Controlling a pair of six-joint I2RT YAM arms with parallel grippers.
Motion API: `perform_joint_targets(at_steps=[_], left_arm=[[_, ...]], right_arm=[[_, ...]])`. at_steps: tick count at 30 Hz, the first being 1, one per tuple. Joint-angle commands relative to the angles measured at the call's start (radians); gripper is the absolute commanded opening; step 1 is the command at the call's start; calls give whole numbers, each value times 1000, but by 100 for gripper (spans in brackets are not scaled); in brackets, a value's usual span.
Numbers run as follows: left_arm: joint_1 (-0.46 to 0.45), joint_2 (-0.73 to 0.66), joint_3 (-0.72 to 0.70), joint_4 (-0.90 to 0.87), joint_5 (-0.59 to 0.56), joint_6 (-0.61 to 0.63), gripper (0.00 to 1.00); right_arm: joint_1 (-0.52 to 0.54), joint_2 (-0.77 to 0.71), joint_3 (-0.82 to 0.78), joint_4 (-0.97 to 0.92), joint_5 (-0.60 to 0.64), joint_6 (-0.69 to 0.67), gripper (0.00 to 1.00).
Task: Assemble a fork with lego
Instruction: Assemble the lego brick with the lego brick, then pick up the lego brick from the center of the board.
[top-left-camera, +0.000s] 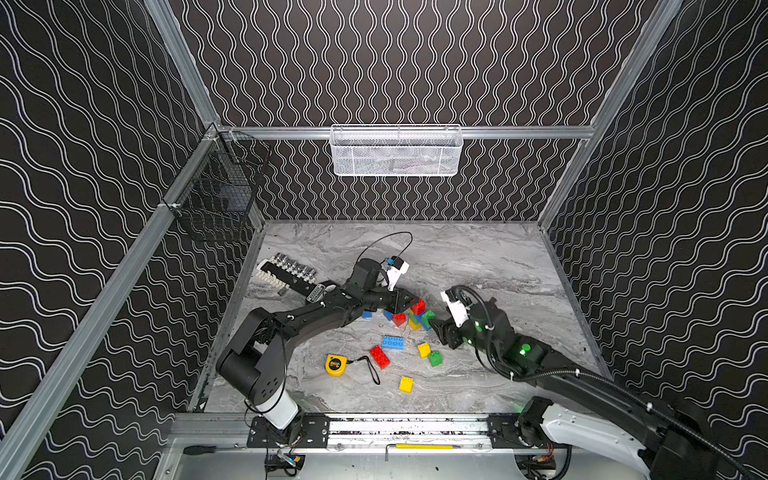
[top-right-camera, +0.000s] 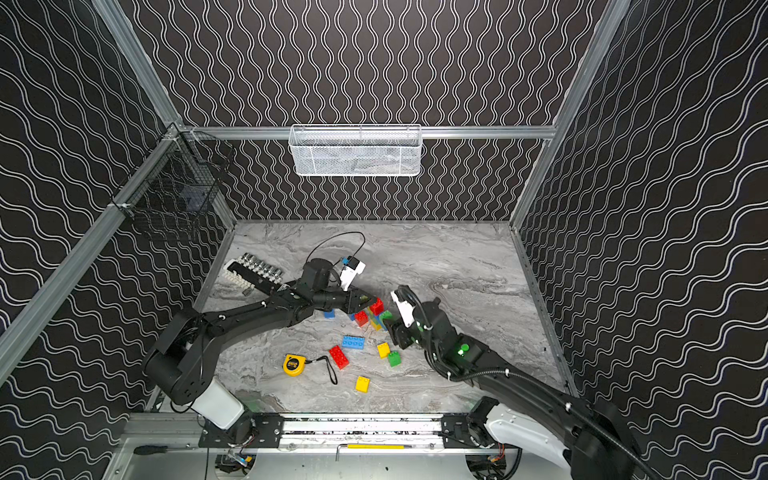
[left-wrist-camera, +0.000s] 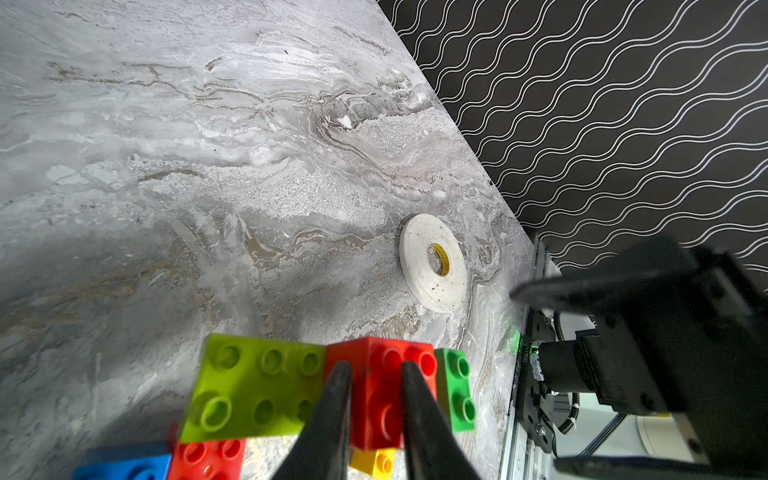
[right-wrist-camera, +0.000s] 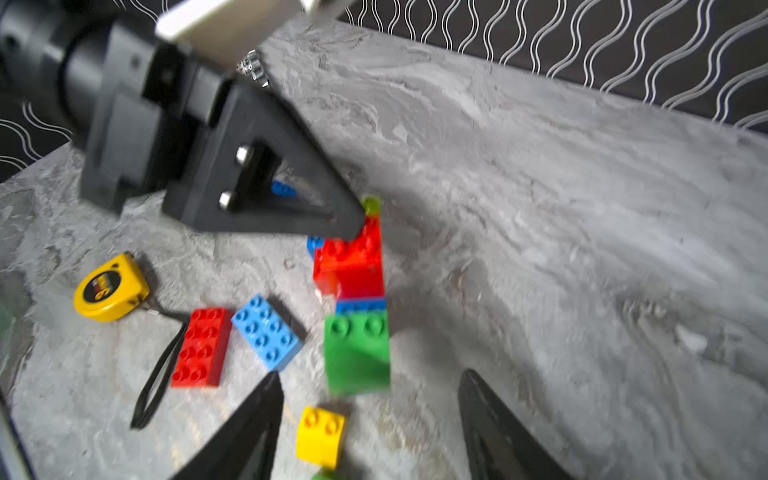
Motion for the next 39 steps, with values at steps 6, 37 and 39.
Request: perform_joint_targets(at_steps=[6, 37, 39], left_arm=[[2, 20, 0, -134, -60, 13, 25], [2, 16, -5, -131, -58, 13, 24], [2, 17, -5, -131, -57, 13, 24]], right_arm=[[297, -81, -86, -93, 357, 331, 66], [231, 247, -122, 30, 192, 415, 58], [231, 262, -117, 23, 200, 419, 57]])
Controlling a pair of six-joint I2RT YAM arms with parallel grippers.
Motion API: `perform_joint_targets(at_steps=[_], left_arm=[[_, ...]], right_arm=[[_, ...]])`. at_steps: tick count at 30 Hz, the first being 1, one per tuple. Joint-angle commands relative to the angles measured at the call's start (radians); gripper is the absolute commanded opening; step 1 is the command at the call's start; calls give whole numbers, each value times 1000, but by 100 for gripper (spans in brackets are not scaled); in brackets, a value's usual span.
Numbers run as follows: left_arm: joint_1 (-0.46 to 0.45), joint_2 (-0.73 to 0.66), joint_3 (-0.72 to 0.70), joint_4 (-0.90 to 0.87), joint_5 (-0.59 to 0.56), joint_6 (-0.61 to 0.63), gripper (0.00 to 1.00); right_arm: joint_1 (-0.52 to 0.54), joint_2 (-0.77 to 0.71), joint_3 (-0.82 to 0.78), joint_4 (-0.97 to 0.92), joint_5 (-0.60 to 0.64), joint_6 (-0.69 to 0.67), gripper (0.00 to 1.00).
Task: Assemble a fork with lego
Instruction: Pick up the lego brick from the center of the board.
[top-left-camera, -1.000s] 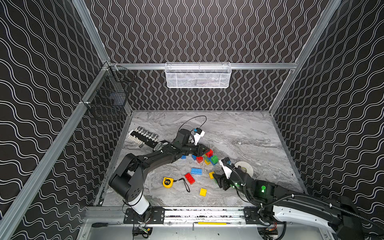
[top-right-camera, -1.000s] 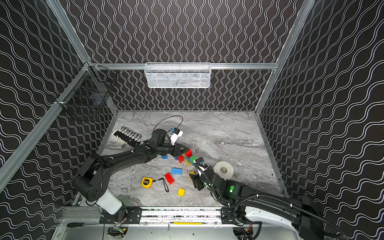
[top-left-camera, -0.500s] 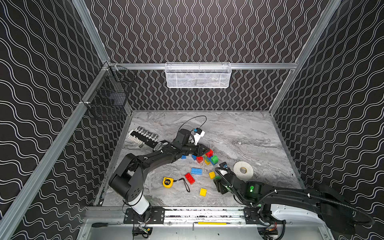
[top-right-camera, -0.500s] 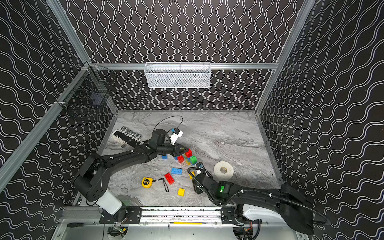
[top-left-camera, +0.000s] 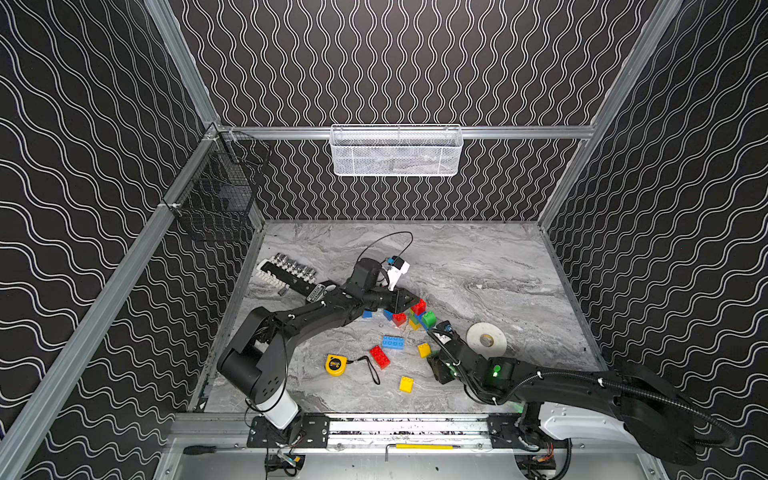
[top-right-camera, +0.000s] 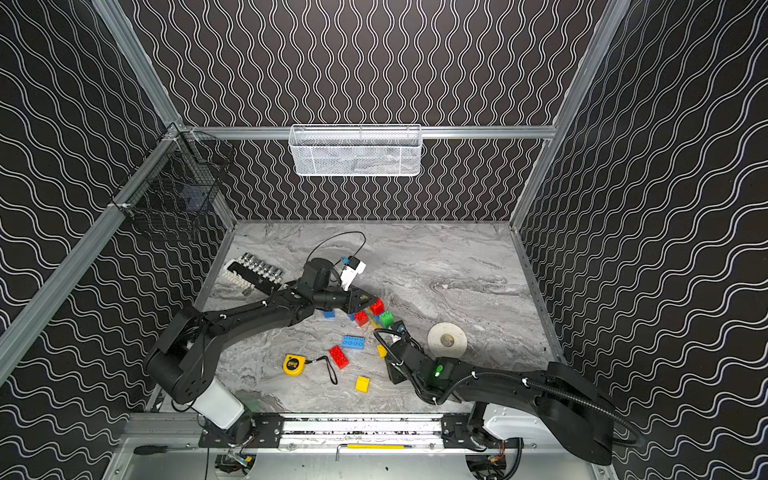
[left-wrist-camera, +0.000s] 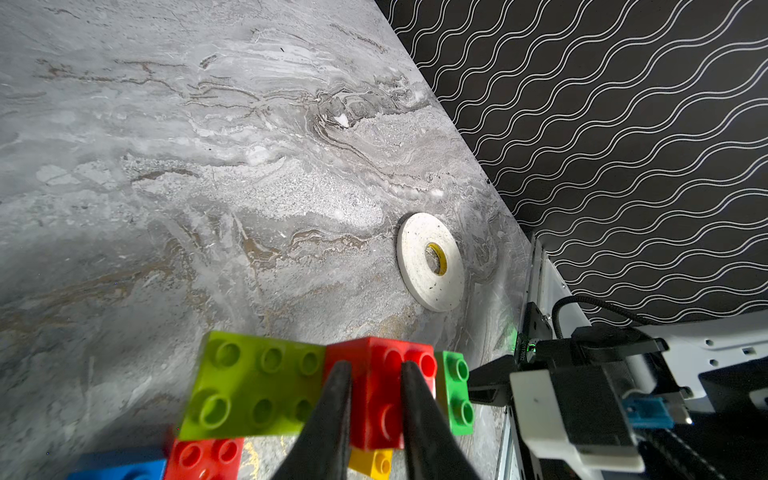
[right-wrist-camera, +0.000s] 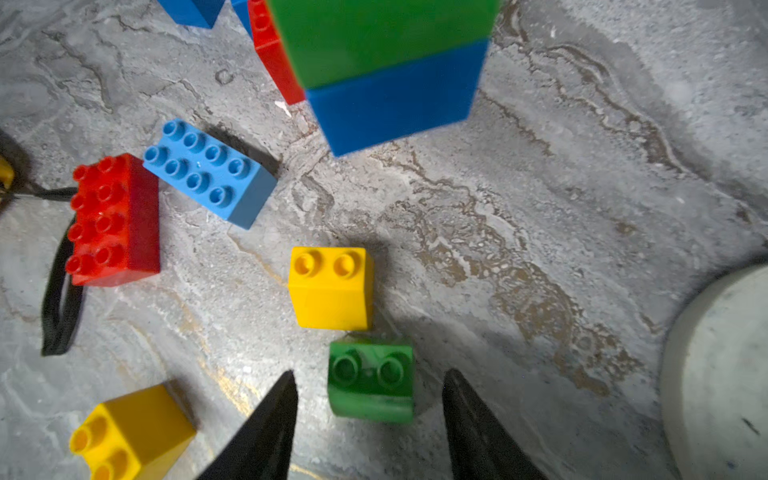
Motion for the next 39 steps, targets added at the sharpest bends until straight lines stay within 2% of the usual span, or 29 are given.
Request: perform_joint_targets(at_steps=[1, 11, 21, 26, 32, 36, 39], left_arm=[[2, 12, -6, -135, -65, 13, 24], [1, 9, -7, -137, -66, 13, 24], [2, 4, -7, -141, -68, 15, 24], [2, 5, -7, -138, -68, 14, 24], [2, 1, -5, -138, -63, 13, 24], [1, -4, -3, -135, -64, 10, 25], [3, -14, -3, -133, -63, 4, 25]], right_arm=[[-1, 18, 12, 16, 3, 6, 57], [-7, 75, 38, 24, 18, 3, 46], [-13, 115, 48, 37, 10, -1, 39], [-13, 123, 52, 38, 7, 0, 28], [-10, -5, 16, 28, 53, -11, 23], [-11, -153, -66, 108, 66, -39, 21], [-23, -204, -98, 154, 68, -50, 19]])
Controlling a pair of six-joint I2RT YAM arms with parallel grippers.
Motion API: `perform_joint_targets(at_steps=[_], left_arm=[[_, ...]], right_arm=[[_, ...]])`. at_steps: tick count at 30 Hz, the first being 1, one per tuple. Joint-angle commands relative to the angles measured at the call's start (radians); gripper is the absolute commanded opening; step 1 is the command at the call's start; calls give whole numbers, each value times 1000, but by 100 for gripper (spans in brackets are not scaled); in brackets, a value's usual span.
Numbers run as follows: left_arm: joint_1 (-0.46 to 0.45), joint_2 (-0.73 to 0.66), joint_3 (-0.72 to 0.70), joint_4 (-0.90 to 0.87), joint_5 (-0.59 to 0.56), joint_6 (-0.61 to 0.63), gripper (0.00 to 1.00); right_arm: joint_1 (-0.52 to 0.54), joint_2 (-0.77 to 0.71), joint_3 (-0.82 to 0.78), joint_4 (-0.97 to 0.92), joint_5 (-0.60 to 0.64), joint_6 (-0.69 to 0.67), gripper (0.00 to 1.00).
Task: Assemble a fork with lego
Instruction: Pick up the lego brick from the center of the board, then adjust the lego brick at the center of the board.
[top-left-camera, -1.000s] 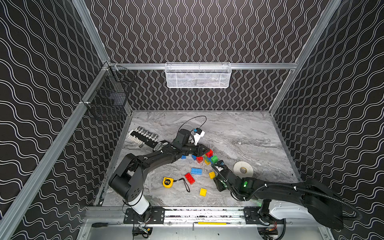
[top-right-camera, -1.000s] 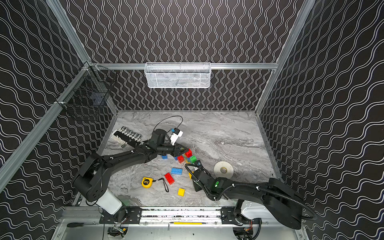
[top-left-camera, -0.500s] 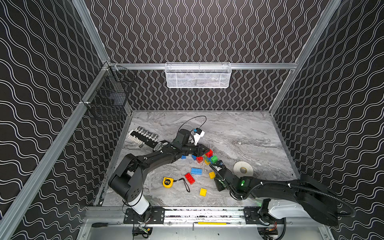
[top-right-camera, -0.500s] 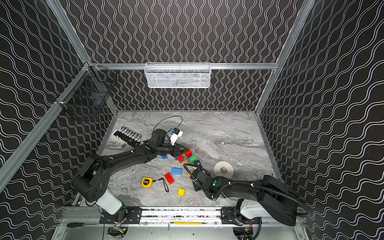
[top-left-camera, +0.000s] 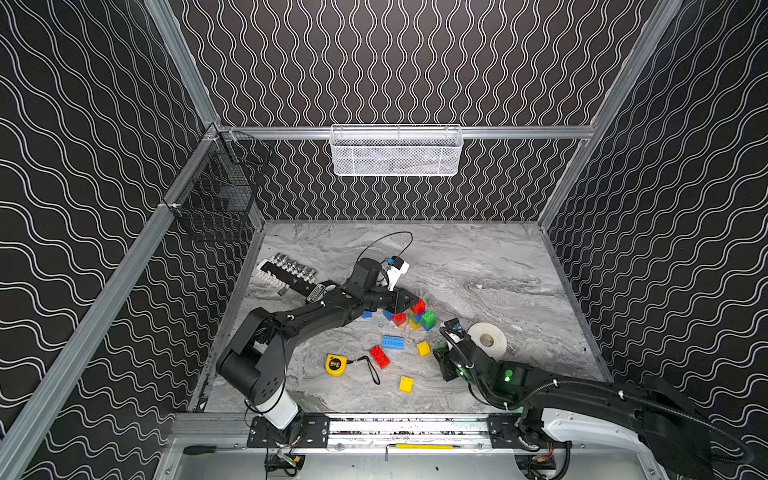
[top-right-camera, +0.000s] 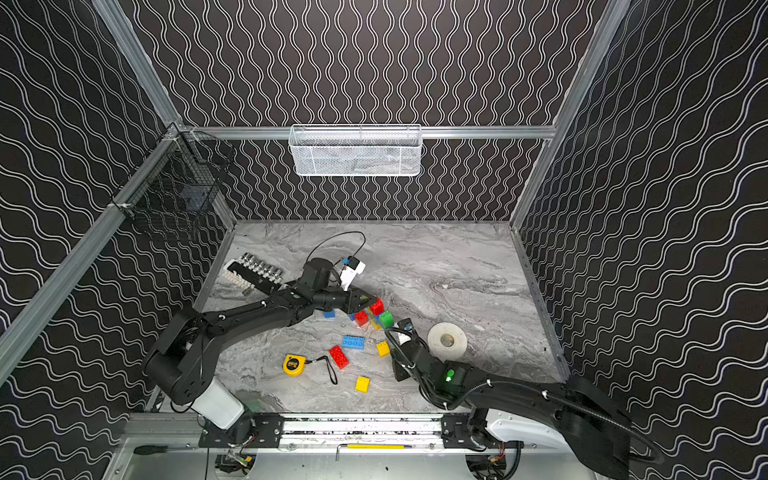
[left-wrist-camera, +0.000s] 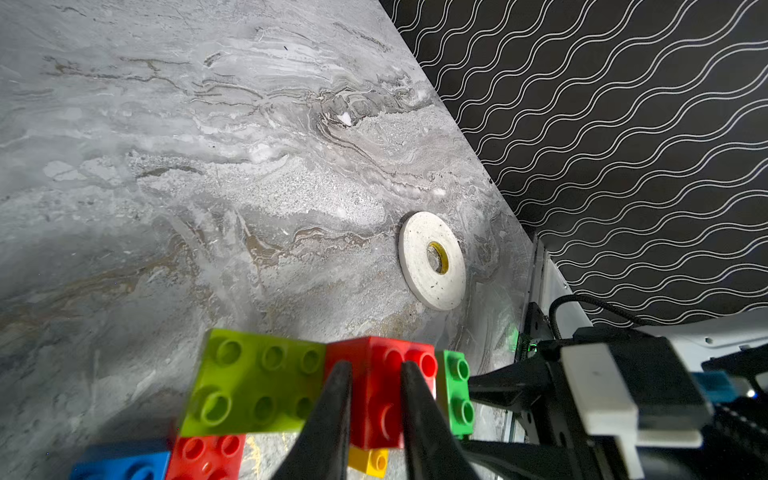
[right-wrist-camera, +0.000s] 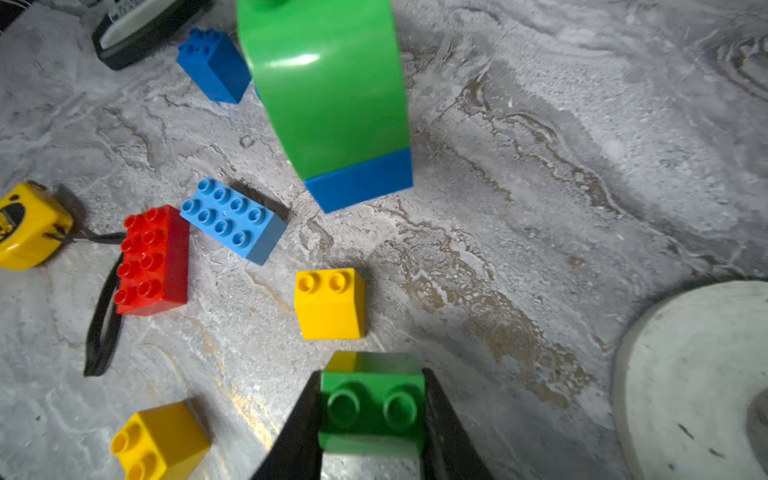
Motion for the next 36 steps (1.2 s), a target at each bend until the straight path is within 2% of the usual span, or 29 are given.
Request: perform_joint_targets(at_steps=[1, 14, 22, 28, 31, 36], left_arm=[[3, -4, -2, -117, -53, 2, 26], [2, -16, 55, -115, -22, -16, 31], [3, -4, 75, -90, -7, -32, 36], [3, 2, 127, -113, -39, -32, 39], [2, 34, 170, -138, -74, -18, 37], [2, 128, 255, -199, -128, 3, 29]], right_arm=[[-17, -27, -13, 84, 9, -22, 19], [-69, 16, -6, 187, -61, -33, 17], [-109, 42, -1, 237, -152, -54, 16], [-112, 71, 2, 290, -227, -79, 13], [-111, 79, -1, 334, -257, -103, 13], [-115, 118, 14, 405, -327, -157, 10]])
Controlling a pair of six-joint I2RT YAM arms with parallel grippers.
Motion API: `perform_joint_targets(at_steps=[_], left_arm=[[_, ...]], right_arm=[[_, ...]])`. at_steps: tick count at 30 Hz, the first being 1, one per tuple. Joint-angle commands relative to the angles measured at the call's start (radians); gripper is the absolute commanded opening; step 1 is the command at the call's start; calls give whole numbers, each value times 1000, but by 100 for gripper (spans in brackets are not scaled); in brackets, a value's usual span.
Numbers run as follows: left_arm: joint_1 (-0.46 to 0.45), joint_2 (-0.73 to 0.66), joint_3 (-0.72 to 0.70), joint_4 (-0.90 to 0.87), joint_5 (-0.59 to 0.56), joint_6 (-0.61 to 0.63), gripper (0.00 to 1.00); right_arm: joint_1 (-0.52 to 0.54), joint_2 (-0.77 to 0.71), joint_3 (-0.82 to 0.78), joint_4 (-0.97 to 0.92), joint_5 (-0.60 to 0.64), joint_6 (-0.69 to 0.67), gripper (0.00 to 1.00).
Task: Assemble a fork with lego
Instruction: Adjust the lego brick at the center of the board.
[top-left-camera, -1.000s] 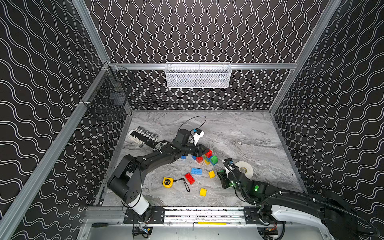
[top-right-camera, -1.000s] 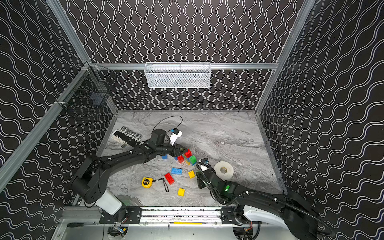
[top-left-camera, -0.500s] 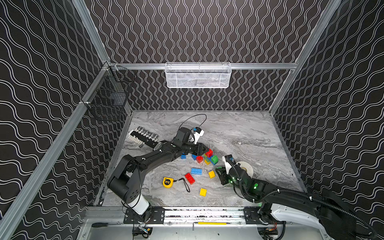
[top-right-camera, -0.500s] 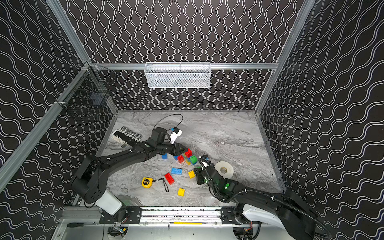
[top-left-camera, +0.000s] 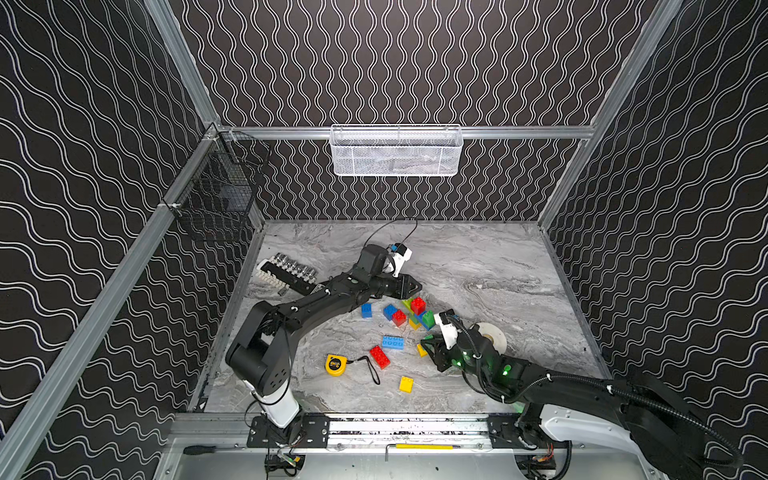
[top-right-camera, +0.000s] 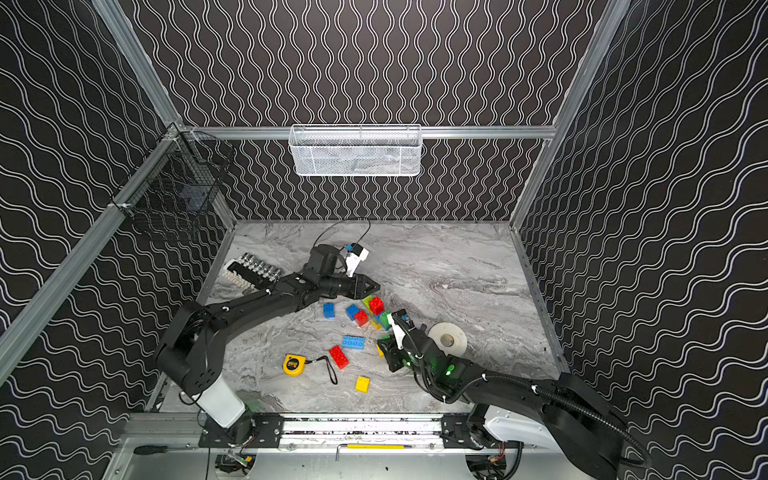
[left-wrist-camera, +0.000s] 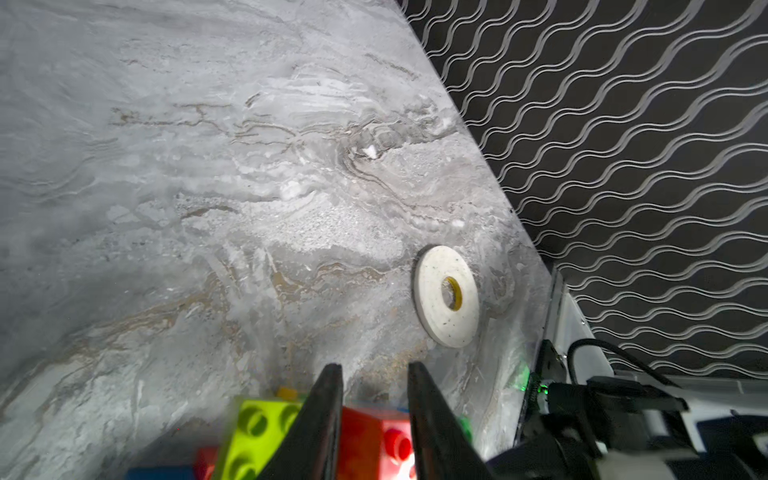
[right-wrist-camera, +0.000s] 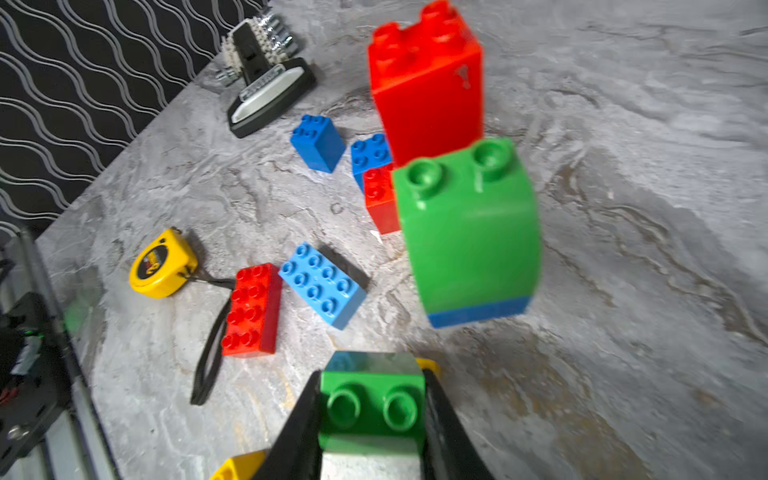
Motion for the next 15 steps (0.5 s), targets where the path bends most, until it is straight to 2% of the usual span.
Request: perform_joint_targets(at_steps=[1, 9, 15], left_arm=[[1, 55, 59, -59, -51, 34, 28], [-13, 206, 229, -193, -82, 82, 25], [-14, 247, 281, -277, -124, 109, 23]], right_arm=[[-2, 24, 17, 101, -64, -47, 10], [-58, 60, 32, 118, -68, -23, 7], [-108, 53, 32, 71, -59, -14, 6]])
